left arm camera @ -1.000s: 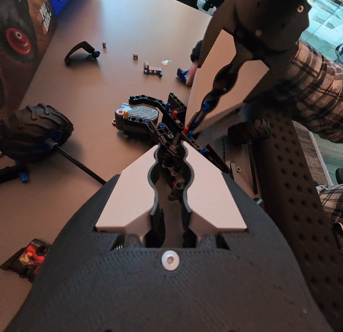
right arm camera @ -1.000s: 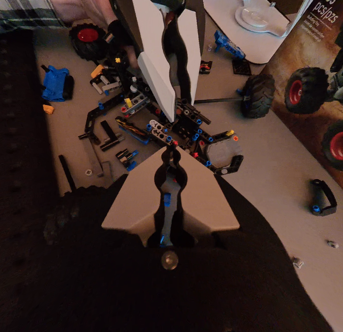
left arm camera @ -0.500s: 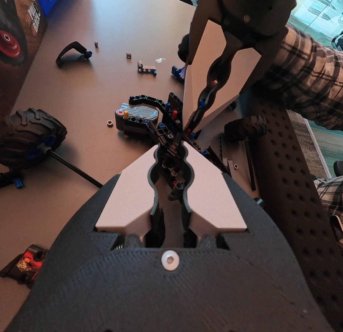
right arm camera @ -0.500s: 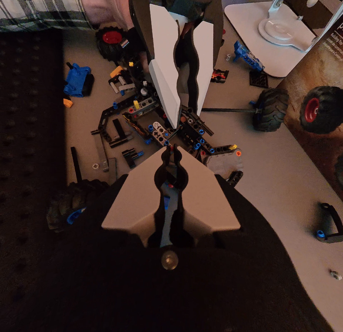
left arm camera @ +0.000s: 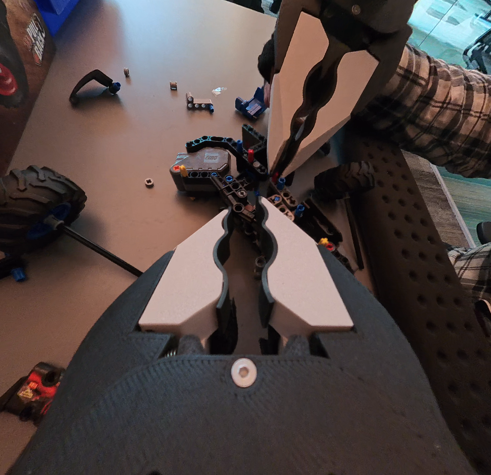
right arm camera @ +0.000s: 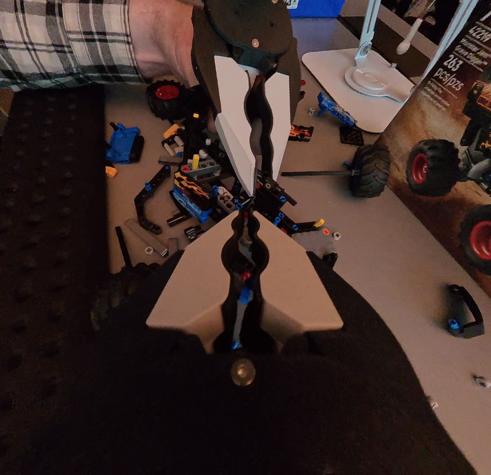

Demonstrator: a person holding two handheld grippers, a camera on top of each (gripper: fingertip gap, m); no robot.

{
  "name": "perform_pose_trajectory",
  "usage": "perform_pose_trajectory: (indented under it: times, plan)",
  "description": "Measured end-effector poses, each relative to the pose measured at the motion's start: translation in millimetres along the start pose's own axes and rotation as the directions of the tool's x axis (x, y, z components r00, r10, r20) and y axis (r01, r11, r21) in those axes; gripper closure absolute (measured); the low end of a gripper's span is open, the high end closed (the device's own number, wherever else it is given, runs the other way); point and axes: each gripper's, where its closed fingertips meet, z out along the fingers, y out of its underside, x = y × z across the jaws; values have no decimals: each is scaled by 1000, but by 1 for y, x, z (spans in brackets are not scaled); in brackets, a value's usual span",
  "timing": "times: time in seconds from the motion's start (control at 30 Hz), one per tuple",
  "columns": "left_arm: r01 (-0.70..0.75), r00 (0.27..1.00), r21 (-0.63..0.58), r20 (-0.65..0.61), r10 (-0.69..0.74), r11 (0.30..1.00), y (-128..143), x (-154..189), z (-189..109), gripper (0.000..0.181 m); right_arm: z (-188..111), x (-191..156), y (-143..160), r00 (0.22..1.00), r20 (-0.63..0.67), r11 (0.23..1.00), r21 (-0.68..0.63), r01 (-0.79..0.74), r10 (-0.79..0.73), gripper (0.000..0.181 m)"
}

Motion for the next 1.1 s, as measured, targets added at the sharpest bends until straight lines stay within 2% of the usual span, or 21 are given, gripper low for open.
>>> perform_pose_trajectory:
  times: [0.07,0.17,0.2,0.23,0.3,0.33,0.43,0.57,0.7,0.87,1.1]
  plan:
    - [-8,1000,4,-1,8,1000,-1,1,0,166,-5,2,-5,999,-3,998,50,-33,34,181]
    - [-34,999,-25,6,34,999,0,4,4,166,-39,19,-51,992,-51,943,320,-89,112,181]
    - [-61,998,-37,18,61,997,-1,6,7,166,-43,28,-48,986,-77,935,336,-116,150,181]
    - [-57,998,-33,15,57,998,-2,9,10,166,-36,30,-35,984,-84,952,278,-128,156,181]
    - [-41,999,-24,-8,41,999,-2,12,12,164,-19,15,-8,988,-5,980,129,-150,152,181]
    - [-43,999,-28,-10,43,999,-2,12,11,164,-18,9,-6,987,26,980,121,-161,159,181]
    - [-59,998,-35,-14,59,998,-1,12,8,165,-24,1,-10,998,-13,995,87,-55,56,173]
    - [-60,998,-35,-28,59,998,-1,14,9,164,-6,-11,17,996,61,997,-58,-55,59,166]
    - [-63,998,-38,-32,62,997,-1,15,9,163,-4,-16,15,994,102,998,-47,-30,34,180]
    - [-76,997,-45,-35,74,996,0,15,10,164,-2,-21,10,995,87,997,-46,58,-54,181]
    - [-94,995,-18,-23,93,995,-1,11,5,165,-4,-14,-6,999,40,998,59,9,-11,181]
